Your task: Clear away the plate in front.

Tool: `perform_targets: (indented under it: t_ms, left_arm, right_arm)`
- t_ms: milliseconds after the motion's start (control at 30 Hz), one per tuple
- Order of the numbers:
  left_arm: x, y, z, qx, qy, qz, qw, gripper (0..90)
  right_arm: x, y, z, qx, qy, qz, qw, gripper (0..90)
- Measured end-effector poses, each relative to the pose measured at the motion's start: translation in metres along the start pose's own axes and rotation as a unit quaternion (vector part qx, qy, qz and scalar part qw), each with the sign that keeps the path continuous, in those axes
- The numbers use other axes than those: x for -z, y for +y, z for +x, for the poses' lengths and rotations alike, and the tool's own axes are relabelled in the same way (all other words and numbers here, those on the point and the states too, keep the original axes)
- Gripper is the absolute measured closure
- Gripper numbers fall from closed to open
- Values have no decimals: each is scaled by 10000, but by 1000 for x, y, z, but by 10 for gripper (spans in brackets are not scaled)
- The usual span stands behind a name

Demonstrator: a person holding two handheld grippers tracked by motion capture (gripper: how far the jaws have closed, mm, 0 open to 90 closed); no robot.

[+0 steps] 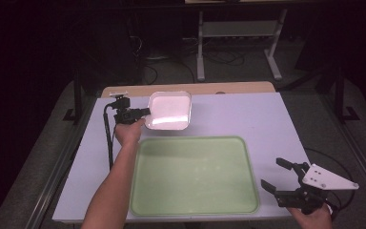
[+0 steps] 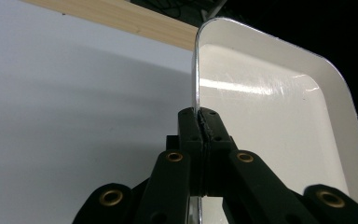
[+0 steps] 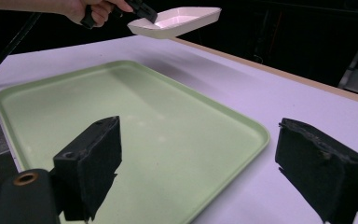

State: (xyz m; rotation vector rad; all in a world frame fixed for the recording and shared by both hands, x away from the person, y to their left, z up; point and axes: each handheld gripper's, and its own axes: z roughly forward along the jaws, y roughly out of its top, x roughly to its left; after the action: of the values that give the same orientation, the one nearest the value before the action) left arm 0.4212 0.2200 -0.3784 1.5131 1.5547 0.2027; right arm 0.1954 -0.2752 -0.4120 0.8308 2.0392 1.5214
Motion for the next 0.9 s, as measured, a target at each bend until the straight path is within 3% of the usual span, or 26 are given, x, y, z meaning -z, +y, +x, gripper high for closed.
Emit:
perform_targets:
  t_ms: [533,900]
  left_arm:
    - [22,-17,-4,111,-67,-6,9999,891]
    - [32,-29,-5,75,-136,-14,9999,891]
  right_arm:
    - [0,-2,0,-16,-38,35,10000,135]
    - [-2,-1,2,-34,-53,54,10000,135]
